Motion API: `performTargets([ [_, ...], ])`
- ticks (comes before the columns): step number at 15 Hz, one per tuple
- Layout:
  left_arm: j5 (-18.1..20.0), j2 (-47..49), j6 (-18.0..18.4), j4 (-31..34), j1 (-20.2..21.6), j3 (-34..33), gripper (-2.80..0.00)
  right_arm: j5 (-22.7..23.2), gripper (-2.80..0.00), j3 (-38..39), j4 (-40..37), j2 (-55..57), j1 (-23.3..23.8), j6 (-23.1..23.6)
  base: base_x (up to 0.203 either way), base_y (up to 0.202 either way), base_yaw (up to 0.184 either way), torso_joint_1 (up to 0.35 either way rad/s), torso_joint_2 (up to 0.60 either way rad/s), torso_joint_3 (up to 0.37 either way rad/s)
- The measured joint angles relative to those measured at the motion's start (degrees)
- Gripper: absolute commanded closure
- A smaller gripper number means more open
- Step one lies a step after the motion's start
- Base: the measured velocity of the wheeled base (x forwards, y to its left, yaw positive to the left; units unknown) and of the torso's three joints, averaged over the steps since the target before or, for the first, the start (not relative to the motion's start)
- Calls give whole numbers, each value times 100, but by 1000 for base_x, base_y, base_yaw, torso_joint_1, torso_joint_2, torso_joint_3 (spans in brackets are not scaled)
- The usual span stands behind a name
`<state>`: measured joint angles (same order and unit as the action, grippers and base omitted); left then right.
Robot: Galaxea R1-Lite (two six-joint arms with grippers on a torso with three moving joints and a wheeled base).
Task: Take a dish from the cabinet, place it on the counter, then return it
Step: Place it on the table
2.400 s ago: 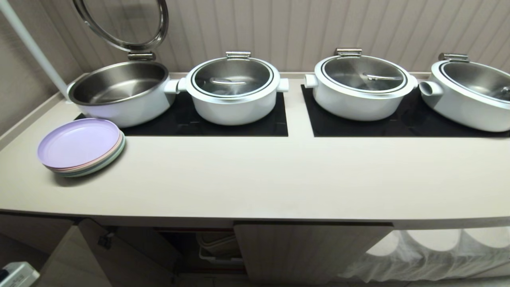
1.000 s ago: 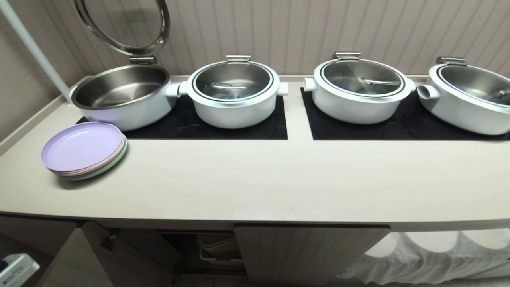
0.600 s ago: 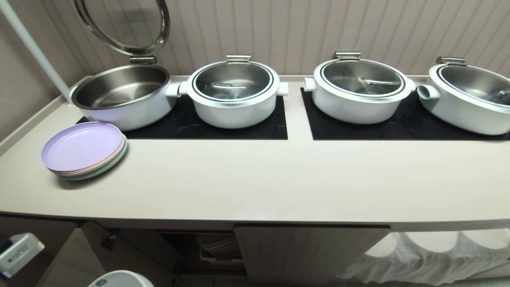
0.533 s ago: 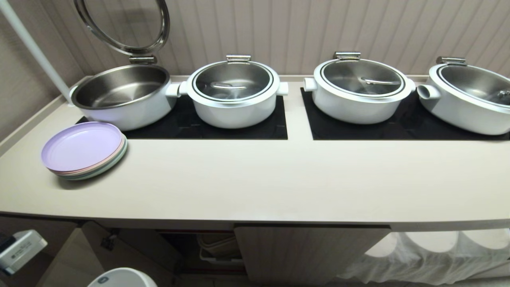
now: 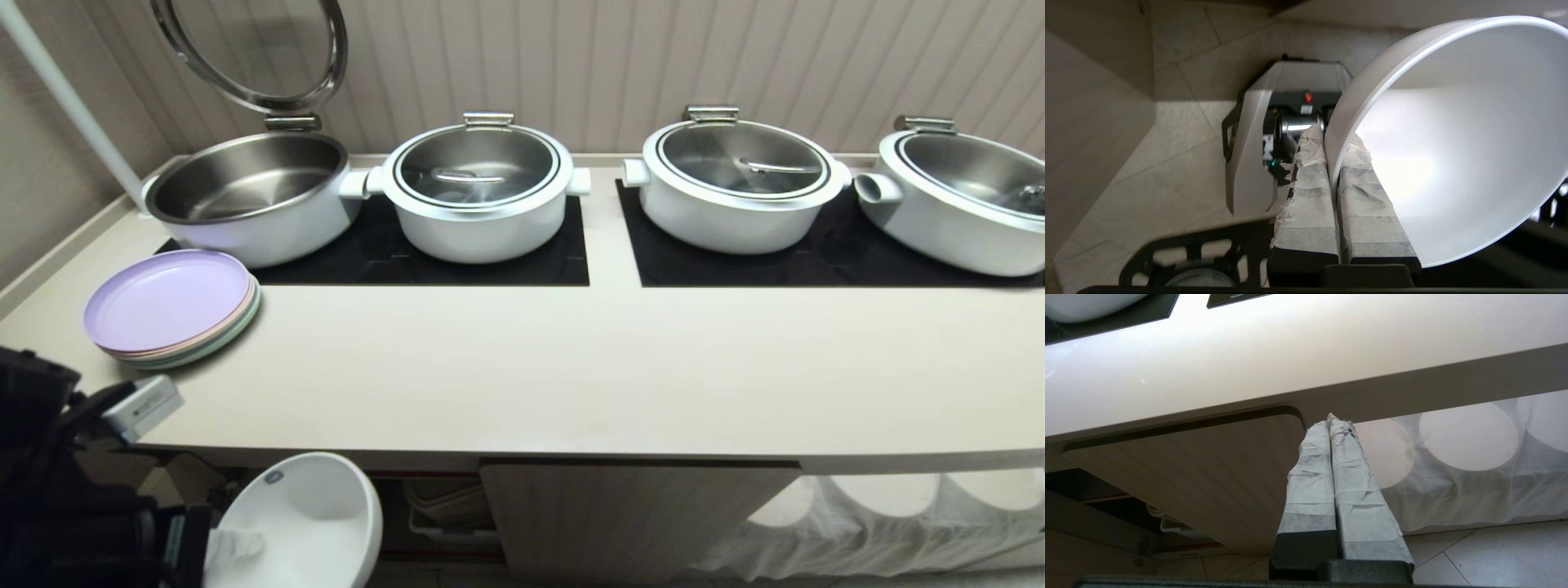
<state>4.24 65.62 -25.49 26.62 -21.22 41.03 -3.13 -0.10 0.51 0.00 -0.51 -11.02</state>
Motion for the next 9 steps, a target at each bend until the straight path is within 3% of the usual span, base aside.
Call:
performTargets([
  [6,-148,1619,-59,-245,34,1179,0,1,0,0,0,0,0,0,0,0,0,0,0,0],
  [9,-518,2509,-270,-299,37,1963,0,0,0,0,0,0,0,1,0,0,0,0,0,0],
])
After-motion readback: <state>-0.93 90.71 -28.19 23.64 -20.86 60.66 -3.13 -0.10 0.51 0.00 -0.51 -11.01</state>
